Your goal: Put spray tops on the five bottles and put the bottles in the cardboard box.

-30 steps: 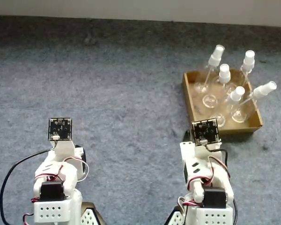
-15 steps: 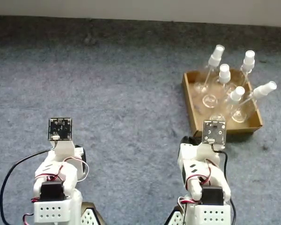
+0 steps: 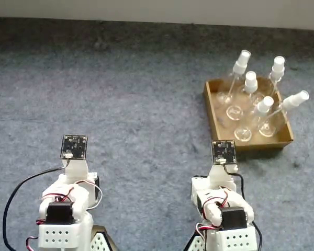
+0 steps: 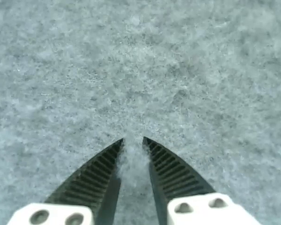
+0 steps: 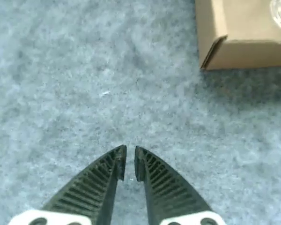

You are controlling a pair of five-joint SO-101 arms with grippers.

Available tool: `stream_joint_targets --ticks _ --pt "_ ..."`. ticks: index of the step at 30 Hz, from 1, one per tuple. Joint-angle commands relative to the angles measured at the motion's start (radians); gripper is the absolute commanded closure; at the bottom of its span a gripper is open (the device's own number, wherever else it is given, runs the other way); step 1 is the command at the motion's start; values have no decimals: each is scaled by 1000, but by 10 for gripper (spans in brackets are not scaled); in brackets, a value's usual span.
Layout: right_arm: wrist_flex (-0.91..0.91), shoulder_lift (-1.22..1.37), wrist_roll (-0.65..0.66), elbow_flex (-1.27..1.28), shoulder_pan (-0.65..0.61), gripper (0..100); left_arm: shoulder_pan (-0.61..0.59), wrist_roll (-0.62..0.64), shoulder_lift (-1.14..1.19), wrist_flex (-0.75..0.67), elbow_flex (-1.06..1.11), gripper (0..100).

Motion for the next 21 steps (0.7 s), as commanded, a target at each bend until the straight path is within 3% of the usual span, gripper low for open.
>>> stream_joint_targets --ticks 1,21 --pt "8 -10 -5 119 -8 993 -28 -6 -7 3 21 993" --pt "8 -10 -5 119 -10 993 -2 -6 -7 6 19 994"
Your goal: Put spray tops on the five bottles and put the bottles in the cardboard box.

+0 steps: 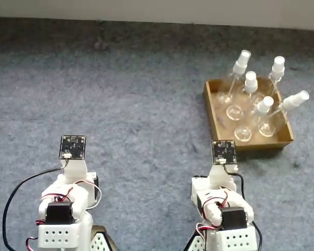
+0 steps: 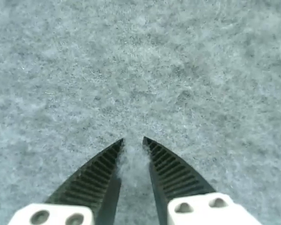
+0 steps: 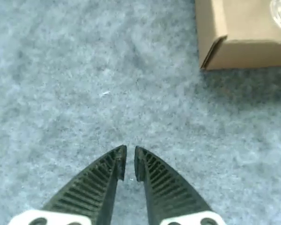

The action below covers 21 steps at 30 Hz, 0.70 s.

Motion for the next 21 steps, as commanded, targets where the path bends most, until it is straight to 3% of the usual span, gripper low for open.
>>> stream_joint_targets --ticks 1,21 --pt "8 -10 -5 119 -10 993 44 -6 -7 6 19 994" --pt "8 -10 -5 119 -10 993 70 -6 -7 5 19 994"
